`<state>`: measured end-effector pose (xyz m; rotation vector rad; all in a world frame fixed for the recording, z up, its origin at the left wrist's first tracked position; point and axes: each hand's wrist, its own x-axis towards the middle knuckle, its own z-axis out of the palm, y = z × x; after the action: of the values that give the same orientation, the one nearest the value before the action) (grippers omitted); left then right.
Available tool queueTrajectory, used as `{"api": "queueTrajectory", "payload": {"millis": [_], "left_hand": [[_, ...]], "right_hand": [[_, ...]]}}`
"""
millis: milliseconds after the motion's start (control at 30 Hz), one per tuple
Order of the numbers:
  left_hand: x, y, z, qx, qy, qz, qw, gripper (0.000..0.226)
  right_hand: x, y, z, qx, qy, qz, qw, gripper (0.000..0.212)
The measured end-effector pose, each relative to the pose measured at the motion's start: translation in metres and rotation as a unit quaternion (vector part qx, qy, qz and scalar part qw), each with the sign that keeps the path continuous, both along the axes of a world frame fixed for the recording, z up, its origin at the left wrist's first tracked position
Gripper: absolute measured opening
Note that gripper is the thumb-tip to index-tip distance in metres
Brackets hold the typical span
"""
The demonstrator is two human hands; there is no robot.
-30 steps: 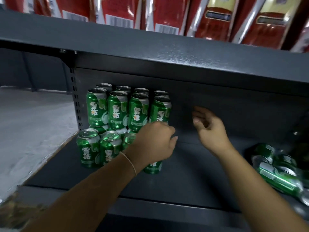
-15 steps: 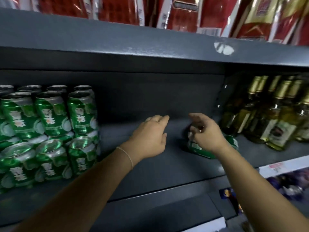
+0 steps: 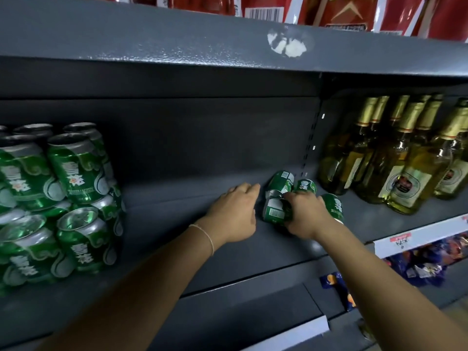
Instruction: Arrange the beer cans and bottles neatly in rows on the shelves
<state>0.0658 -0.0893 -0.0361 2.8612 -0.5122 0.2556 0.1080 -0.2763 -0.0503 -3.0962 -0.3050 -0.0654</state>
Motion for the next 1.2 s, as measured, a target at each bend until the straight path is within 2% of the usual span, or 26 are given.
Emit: {"api": "queueTrajectory", "payload": {"millis": [133,233,300,333,367,400,433,467,500,533,633,733,767,900,1033,1200], "left_hand": [[-0.003,0.010,-0.006,-0.002,0.014,0.020,1.000,0.060],[-0.009,0.019,-0.008,-0.006,0.019,0.033,0.999,0.060],[-0.014,0.024,-0.007,-0.013,0.024,0.041,0.999,0.060],[-0.015,0.027,-0.007,-0.020,0.026,0.044,0.998,0.060],[-0.017,0.029,-0.006,-0.028,0.031,0.048,0.998,0.061],[-0.019,0.031,-0.005,-0.039,0.034,0.051,0.997,0.061],[-0.021,0.033,-0.003,-0.049,0.037,0.055,0.997,0.063],[-0.024,0.036,-0.001,-0.058,0.039,0.058,0.996,0.064],[-0.028,0.038,0.002,-0.066,0.042,0.062,0.995,0.066],[-0.032,0.040,0.004,-0.075,0.044,0.068,0.994,0.068],[-0.045,0.051,0.015,-0.145,0.078,0.113,0.980,0.065],[-0.056,0.067,0.028,-0.291,0.110,0.152,0.938,0.046],[-0.062,0.072,0.033,-0.333,0.120,0.154,0.922,0.052],[-0.085,0.095,0.044,-0.429,0.143,0.124,0.883,0.061],[-0.107,0.122,0.051,-0.523,0.125,0.119,0.835,0.065],[-0.132,0.158,0.058,-0.658,0.083,0.141,0.735,0.066]], "right_hand": [[0.007,0.007,-0.004,-0.021,0.004,0.002,1.000,0.062],[0.008,0.008,-0.005,0.017,-0.014,0.007,1.000,0.063],[0.006,0.008,-0.004,0.092,-0.044,0.013,0.995,0.056],[0.005,0.009,-0.002,0.174,-0.042,0.016,0.984,0.049],[0.003,0.011,0.001,0.285,-0.018,0.017,0.958,0.044],[0.000,0.014,0.005,0.409,0.020,0.021,0.912,0.044],[-0.002,0.018,0.008,0.526,0.055,0.028,0.848,0.048],[-0.004,0.021,0.012,0.609,0.085,0.034,0.788,0.053],[-0.006,0.026,0.016,0.660,0.106,0.044,0.742,0.058],[-0.008,0.031,0.021,0.687,0.122,0.057,0.714,0.062],[-0.016,0.050,0.033,0.732,0.160,0.102,0.655,0.071],[-0.022,0.069,0.042,0.746,0.199,0.141,0.619,0.103],[-0.024,0.076,0.043,0.749,0.206,0.154,0.610,0.106],[-0.033,0.105,0.047,0.762,0.231,0.195,0.573,0.075],[-0.049,0.135,0.054,0.751,0.258,0.228,0.563,0.076],[-0.076,0.180,0.066,0.743,0.266,0.260,0.557,0.080]]}}
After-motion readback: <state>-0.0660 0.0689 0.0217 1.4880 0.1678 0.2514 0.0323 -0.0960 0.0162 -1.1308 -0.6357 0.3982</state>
